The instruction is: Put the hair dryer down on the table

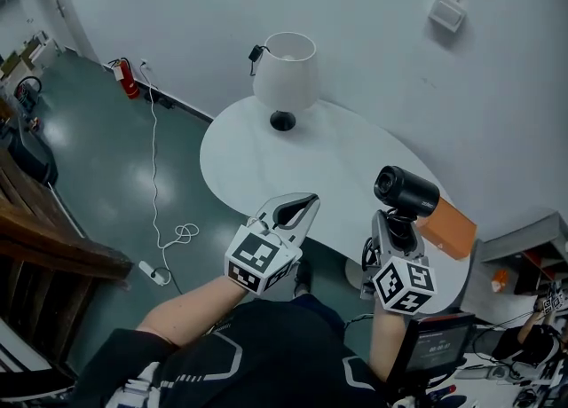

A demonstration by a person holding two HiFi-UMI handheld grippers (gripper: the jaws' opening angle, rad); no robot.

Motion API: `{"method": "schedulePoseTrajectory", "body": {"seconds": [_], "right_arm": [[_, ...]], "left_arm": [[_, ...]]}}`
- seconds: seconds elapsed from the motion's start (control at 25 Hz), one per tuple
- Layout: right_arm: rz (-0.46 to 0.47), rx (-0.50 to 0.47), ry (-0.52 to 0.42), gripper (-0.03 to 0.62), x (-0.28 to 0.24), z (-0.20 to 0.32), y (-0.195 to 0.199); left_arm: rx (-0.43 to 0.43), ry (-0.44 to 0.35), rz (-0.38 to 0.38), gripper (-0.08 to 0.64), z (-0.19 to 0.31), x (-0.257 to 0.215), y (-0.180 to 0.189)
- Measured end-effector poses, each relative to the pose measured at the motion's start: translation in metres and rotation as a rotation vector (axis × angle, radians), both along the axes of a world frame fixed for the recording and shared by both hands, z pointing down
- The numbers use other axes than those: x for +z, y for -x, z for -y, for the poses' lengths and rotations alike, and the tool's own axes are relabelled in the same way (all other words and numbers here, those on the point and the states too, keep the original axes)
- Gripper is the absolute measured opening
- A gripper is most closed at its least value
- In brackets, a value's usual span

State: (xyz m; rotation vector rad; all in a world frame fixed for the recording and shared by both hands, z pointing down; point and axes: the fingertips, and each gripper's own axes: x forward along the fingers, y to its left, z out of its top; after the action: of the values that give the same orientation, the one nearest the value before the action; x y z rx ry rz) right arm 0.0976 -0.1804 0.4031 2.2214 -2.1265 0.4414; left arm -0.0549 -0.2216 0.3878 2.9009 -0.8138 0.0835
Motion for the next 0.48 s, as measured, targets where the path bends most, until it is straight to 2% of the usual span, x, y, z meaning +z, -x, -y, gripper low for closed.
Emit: {"method": "schedulePoseTrajectory", "body": {"seconds": [0.48], "right_arm": [[0.025, -0.002, 0.076, 0.247, 0.033, 0.070, -0.058]], "left_arm": [[-0.006, 0.074, 0.033, 0.006, 0.065, 0.027, -0.063]]}}
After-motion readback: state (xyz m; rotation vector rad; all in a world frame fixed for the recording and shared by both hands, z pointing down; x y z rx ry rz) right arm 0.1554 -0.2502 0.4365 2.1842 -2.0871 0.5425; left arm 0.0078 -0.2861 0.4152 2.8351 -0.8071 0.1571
